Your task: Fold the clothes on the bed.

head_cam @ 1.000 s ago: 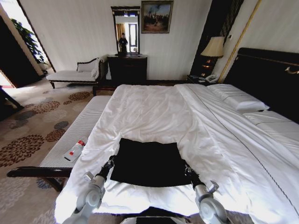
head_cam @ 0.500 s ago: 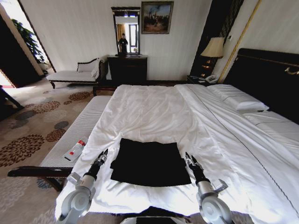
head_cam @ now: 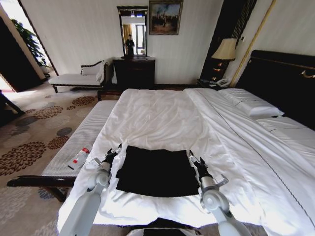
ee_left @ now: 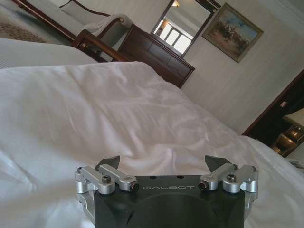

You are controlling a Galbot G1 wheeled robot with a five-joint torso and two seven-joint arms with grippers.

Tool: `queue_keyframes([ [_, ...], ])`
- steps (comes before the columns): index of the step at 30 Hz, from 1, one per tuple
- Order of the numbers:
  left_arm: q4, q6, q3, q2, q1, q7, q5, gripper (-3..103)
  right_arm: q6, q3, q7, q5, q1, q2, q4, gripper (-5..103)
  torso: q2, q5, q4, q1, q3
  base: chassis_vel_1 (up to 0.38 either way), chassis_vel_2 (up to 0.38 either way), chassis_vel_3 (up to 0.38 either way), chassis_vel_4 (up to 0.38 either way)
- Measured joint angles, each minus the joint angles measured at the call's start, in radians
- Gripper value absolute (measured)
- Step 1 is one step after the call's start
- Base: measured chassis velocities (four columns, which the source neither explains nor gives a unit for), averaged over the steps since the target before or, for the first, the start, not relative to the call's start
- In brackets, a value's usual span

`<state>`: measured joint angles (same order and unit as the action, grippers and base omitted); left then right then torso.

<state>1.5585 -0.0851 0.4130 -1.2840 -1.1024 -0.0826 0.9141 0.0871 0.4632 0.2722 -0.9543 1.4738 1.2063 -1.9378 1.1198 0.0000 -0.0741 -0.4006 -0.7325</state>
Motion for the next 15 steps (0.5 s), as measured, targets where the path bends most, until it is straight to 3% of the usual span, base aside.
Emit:
queue_keyframes([
  [9,-0.066,0.008,-0.065,-0.038,0.061,0.013,0.015,102,0.002,0.000,-0.002,0.004,-0.008,0.011,0.018,100,0.000,0.0001,0.0000,0.000,0.000,0.000,0.000,0.000,0.000],
  [15,-0.092,0.017,-0.104,-0.047,0.084,0.017,0.016,91,0.002,0.001,-0.002,0.007,-0.007,0.009,0.022,100,0.000,0.0000,-0.0001,0.000,0.000,0.000,0.000,0.000,0.000],
])
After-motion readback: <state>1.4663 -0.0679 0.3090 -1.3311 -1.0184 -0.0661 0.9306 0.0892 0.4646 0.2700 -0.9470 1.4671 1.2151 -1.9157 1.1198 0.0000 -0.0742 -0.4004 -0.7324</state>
